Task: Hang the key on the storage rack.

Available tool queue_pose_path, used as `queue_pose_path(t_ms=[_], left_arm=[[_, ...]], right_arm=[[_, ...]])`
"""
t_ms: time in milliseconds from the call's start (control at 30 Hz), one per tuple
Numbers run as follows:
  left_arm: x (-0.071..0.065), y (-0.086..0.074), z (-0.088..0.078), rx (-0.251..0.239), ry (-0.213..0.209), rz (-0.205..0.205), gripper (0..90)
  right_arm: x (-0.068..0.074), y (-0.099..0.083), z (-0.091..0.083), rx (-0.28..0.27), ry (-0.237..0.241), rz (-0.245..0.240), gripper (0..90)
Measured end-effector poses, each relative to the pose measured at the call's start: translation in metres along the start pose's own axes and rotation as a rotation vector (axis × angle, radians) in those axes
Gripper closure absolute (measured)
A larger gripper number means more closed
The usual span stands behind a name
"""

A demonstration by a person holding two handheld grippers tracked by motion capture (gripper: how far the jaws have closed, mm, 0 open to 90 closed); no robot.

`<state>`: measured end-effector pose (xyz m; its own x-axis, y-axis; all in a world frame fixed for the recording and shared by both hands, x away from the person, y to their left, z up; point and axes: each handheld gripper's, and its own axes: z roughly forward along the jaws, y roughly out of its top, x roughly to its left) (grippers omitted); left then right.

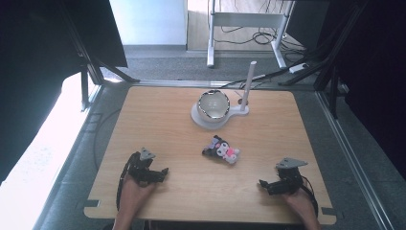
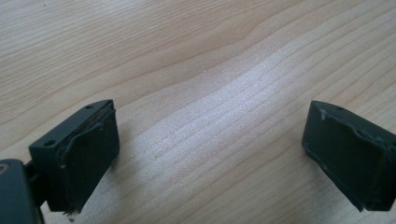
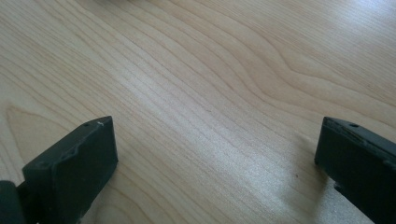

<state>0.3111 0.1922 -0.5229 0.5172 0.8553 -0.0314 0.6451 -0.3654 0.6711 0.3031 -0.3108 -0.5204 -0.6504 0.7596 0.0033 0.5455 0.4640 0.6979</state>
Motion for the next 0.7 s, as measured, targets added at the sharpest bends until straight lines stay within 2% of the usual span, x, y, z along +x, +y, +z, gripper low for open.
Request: queue_pose_path(t_ms=[700], left_arm=[[-0.0001,0.0001,0.0,0.0,0.0,0.0,4.1]], right_arm=[[0.0002,0.0003,0.0001,0.0,-0.002,0.003,0.0]])
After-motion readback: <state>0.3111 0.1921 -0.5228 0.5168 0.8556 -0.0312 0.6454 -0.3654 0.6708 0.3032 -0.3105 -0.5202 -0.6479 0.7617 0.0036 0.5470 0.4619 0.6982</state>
